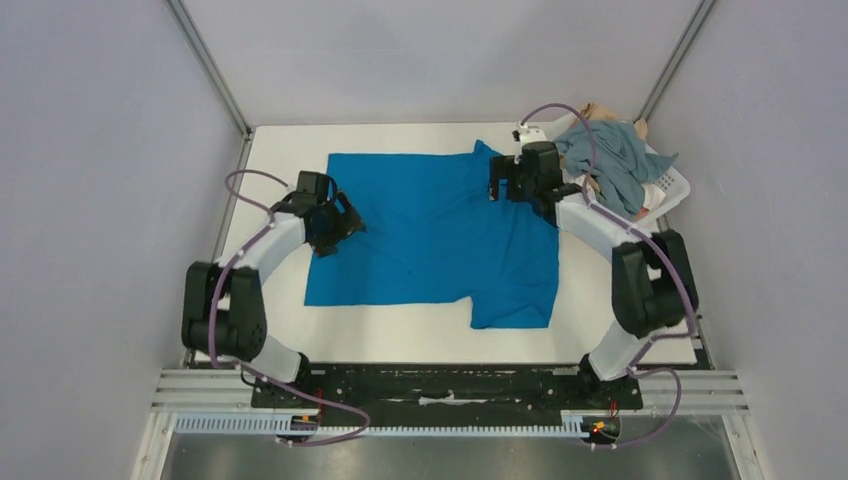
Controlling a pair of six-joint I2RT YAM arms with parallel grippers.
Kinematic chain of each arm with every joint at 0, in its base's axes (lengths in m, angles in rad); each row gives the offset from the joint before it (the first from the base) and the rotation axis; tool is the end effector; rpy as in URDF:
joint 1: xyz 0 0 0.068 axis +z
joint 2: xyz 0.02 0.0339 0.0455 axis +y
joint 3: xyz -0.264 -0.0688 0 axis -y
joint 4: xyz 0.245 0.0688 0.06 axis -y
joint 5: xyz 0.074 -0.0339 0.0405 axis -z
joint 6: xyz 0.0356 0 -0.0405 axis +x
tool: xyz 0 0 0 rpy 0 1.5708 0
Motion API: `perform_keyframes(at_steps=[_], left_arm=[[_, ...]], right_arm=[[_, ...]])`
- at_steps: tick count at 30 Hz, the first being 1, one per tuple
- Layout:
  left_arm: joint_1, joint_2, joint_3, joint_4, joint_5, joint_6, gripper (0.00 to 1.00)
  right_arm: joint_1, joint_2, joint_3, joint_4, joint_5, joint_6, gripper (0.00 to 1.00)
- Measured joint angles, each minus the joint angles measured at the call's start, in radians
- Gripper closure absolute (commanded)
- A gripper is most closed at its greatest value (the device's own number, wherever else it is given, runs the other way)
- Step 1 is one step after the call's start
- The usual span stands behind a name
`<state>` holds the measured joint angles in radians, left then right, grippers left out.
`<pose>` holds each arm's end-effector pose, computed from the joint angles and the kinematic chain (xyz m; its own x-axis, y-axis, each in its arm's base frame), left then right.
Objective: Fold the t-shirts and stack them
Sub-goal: Flatten out the tshirt, then grab the side of the flattened tshirt closest away from the robot with both arms
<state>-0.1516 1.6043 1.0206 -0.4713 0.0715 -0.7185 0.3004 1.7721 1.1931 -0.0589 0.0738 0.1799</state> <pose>0.3163 -0.0509 0.1971 -0.7694 -0.5466 -0.3304 -0.4264 0.8247 -0.3715 0.3816 0.1155 0.2231 -0.6023 0.0002 -0.7982 -0.1329 0.9860 0.1005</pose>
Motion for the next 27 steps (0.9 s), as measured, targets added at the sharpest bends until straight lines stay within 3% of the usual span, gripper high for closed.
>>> perform_keyframes(at_steps=[5,12,18,20,24,27], left_arm=[[0.0,-0.308,-0.158,-0.043,-0.127,-0.001,0.02],[0.006,-0.603,-0.388,-0.145,-0.288,-0.064,0.01],[0.017,-0.67,-0.507,-0.152,-0.362,-0.139,0.17],[0.021,-0.646,-0.529,-0.136,-0.366,-0.157,0.27],[0.023,-0.55,-0.547,-0.07,-0.348,-0.179,0.35],[0.023,-0.513,-0.543,-0.022,-0.348,-0.182,0.51]], right_arm=[[0.032,-0.286,-0.22,0.038,-0.036,-0.018,0.02],[0.04,-0.583,-0.538,0.051,-0.055,0.011,0.02],[0.04,-0.676,-0.614,0.058,-0.022,0.046,0.02],[0.04,-0.676,-0.614,0.064,-0.013,0.05,0.02],[0.04,-0.672,-0.614,0.067,-0.003,0.056,0.02],[0.04,-0.662,-0.614,0.066,0.01,0.057,0.02]])
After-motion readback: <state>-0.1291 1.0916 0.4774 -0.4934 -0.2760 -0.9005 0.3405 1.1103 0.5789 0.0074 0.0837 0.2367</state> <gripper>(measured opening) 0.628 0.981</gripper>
